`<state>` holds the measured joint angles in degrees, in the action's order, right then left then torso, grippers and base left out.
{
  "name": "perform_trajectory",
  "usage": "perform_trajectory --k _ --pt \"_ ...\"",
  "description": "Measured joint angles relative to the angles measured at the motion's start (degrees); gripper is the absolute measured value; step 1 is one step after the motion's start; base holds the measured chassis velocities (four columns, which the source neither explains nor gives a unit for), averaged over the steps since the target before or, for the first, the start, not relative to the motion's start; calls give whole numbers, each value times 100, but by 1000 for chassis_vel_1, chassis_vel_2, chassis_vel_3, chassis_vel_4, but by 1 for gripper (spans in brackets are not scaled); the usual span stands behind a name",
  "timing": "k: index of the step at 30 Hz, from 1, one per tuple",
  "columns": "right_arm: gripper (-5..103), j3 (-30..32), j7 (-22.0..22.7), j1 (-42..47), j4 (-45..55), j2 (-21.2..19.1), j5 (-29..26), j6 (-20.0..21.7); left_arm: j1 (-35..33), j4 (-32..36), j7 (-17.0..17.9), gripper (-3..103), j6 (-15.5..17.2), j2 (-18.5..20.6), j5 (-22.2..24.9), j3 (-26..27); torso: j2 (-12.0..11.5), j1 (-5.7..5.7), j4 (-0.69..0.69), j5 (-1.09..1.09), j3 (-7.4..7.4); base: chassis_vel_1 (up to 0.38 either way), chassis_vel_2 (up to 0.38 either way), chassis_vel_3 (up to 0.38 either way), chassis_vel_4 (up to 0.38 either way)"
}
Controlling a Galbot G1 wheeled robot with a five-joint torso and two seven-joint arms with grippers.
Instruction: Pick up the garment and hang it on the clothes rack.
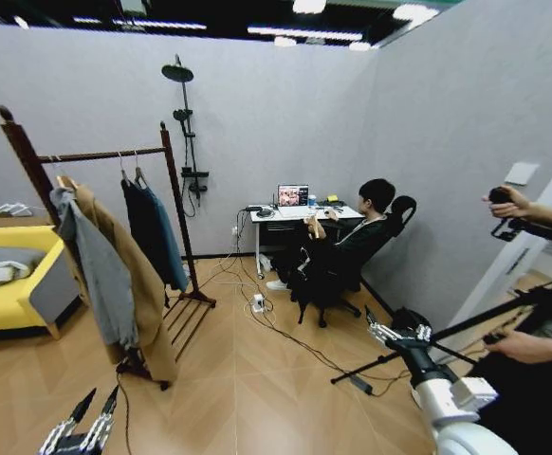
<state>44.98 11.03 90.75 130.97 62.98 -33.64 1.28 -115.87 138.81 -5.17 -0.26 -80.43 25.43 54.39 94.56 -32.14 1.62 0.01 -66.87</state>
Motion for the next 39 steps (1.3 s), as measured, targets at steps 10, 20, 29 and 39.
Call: perform_trajectory --k 10,20,29,39 --pt "100 62 0 32 -1 -25 -21 -10 0 0 0 46 0 0 0 0 1 1 0 1 1 -319 321 330 -332" --pt "100 81 89 61 18 33 38 -88 0 0 1 46 0 0 0 0 -1 -2 -3 4 0 -374 358 378 -363" --pt "100 179 226 -136 -105 -119 -1 -93 1 0 -1 46 0 0 0 0 -2 -5 -3 -4 -1 -308 308 295 -274" --pt "100 754 -480 -772 -1015 -747 -752 56 0 0 0 46 0 0 0 0 3 8 -2 0 2 -14 27 -21 -28"
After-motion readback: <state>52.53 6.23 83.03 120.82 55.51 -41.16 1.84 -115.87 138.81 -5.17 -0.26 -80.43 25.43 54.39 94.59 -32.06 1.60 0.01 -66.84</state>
